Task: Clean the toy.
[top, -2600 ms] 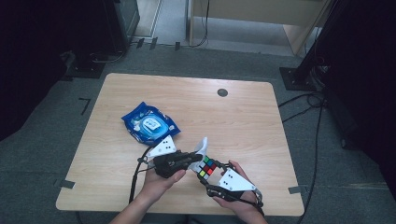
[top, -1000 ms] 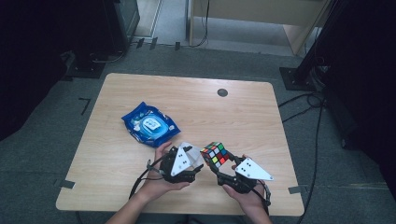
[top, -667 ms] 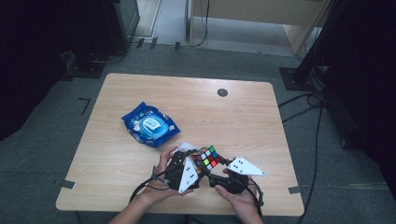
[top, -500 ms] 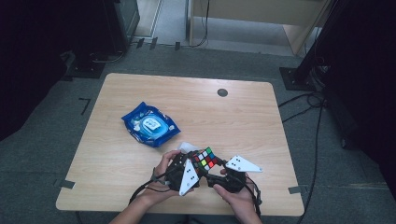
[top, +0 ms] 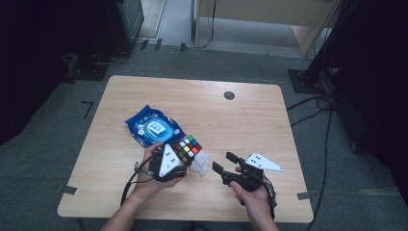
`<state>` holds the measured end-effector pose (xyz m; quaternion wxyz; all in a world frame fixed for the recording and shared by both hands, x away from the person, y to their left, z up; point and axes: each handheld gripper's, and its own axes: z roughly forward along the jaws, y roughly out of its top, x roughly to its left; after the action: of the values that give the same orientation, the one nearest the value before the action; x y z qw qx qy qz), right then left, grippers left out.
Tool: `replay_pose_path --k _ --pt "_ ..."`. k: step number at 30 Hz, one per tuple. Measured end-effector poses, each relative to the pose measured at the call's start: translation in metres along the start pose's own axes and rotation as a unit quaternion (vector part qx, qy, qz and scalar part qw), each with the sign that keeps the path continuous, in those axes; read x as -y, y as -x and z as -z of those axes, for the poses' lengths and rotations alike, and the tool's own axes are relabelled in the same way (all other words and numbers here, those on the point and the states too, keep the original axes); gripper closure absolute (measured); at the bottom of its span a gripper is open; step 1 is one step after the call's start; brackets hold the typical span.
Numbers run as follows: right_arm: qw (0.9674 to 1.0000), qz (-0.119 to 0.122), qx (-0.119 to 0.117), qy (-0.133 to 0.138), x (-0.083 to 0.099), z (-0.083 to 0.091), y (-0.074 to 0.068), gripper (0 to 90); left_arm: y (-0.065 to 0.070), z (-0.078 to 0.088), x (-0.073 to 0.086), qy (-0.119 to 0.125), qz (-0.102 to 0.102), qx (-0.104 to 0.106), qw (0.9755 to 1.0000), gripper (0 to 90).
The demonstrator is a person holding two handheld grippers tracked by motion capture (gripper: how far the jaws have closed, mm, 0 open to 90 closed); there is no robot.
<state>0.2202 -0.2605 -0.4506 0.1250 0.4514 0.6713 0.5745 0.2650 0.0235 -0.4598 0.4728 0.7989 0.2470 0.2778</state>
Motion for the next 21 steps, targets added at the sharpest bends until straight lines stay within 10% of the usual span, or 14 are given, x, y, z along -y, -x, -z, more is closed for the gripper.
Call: replay_pose_path --k 5,10,13,21 --pt "0.9924 0.072 0.055 -0.083 0.010 -0.049 -0.009 35.5 -0.019 0.010 0.010 0.003 0.045 -0.016 0.9989 33.9" --pt "0.9913 0.045 0.062 -0.107 0.016 -0.104 -0.018 43.3 -0.025 0.012 0.017 -0.011 0.063 -0.021 0.9977 33.8" --pt "0.9847 0.051 0.099 -0.135 0.023 -0.130 -0.024 43.0 -0.028 0.014 0.019 -0.005 0.075 -0.020 0.9970 33.8" --pt "0.9715 0.079 0.126 -0.184 0.032 -0.132 -0.013 68.6 -0.031 0.020 0.017 0.011 0.096 -0.001 0.9953 33.8"
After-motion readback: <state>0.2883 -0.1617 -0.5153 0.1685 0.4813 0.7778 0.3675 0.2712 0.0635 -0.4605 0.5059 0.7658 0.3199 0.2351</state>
